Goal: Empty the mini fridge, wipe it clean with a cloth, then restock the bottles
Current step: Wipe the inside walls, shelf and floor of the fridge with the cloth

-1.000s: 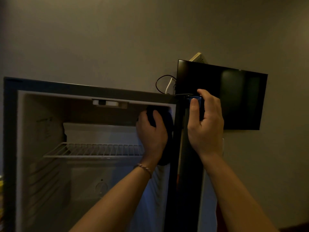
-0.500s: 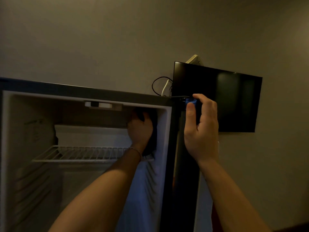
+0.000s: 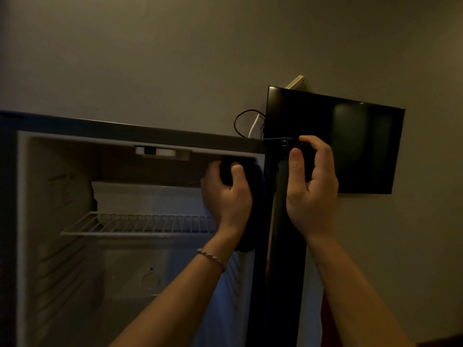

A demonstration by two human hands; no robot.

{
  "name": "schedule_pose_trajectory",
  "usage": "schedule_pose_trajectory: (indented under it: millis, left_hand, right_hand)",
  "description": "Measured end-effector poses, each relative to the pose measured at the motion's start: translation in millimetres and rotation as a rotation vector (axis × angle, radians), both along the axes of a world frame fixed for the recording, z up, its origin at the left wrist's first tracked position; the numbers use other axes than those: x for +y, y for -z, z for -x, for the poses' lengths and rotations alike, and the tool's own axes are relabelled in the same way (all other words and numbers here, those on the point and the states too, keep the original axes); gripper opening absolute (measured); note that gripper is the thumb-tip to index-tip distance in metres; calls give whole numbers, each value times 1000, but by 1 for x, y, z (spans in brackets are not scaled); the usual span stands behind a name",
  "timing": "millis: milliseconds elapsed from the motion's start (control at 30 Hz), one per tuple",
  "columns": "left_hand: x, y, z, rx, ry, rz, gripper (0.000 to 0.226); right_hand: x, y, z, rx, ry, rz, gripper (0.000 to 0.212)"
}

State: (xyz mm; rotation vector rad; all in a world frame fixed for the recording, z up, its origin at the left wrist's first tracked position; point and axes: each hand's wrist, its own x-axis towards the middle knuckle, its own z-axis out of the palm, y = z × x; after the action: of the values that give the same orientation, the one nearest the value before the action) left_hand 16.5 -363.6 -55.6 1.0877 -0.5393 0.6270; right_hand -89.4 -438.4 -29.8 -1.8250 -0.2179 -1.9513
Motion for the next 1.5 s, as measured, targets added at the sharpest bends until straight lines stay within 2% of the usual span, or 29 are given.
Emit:
schedule_pose_trajectory:
  millis: [133, 300, 467, 733, 867, 967, 1033, 1133, 1267, 1333, 1500]
  left_hand:
    - [-1, -2, 3, -73, -116, 18, 35]
    - [-7, 1, -13, -140, -132, 26, 36]
    - [-13, -3, -36, -70, -145, -41, 41]
    - [-17, -12, -75, 43, -155, -278, 27]
    - [-20, -21, -90, 115, -183, -349, 34]
    - [-15, -25, -86, 245, -77, -260, 37]
    - [-15, -26, -77, 193, 21, -274, 22]
    - [-18, -19, -85, 80, -77, -207, 11]
    - [-14, -13, -60, 123, -57, -192, 30]
    - [-8, -10, -43, 89, -112, -202, 36]
    - [6, -3, 1, -43, -131, -157, 27]
  right_hand:
    - [-1, 0, 0, 14, -16, -10, 31]
    - [-1, 0, 1, 22, -20, 2, 31]
    - [-1, -1, 1, 16, 3, 20, 30]
    - [-2, 0, 0, 28, 16, 28, 30]
    - [-3, 1, -1, 30, 12, 26, 29]
    - [-3, 1, -2, 31, 1, 24, 30]
    - [-3, 1, -2, 21, 5, 23, 31]
    - [-3, 1, -1, 25, -1, 18, 31]
    - [-3, 1, -1, 36, -12, 14, 33]
    - [-2, 1, 0, 24, -4, 13, 33]
    - [2, 1, 2, 3, -4, -2, 30]
